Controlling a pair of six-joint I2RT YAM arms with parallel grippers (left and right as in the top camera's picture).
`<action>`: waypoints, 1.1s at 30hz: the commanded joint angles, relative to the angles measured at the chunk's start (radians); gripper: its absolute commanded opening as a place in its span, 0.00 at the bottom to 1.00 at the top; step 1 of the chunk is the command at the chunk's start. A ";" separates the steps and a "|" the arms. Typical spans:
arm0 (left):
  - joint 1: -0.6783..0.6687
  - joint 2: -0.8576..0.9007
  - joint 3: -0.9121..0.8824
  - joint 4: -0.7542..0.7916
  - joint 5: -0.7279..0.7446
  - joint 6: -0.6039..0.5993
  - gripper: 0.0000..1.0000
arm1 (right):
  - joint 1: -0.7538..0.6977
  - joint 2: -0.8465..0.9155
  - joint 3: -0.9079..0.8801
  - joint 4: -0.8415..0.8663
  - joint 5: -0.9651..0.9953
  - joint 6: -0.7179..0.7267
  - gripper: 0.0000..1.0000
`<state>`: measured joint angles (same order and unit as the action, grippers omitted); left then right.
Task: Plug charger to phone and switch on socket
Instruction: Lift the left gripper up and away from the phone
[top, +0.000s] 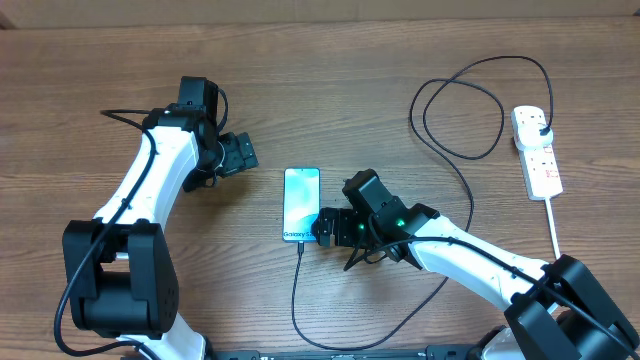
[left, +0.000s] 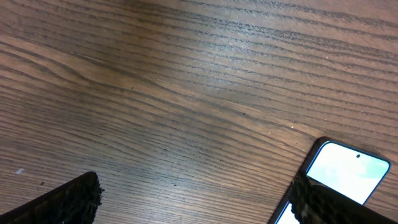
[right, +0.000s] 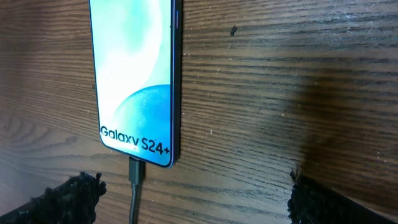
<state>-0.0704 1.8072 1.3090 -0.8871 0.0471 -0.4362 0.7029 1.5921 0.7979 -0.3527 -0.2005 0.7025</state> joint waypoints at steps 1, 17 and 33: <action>-0.001 0.012 0.015 0.002 -0.018 0.011 1.00 | 0.004 -0.019 0.008 0.005 0.021 -0.003 1.00; -0.001 0.012 0.015 0.002 -0.018 0.011 1.00 | 0.004 -0.019 0.008 0.008 0.020 0.005 1.00; -0.001 0.012 0.015 0.002 -0.018 0.011 1.00 | 0.003 -0.019 0.008 0.037 -0.036 0.008 1.00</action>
<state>-0.0704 1.8072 1.3090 -0.8871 0.0471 -0.4362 0.7029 1.5921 0.7979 -0.3119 -0.2245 0.7071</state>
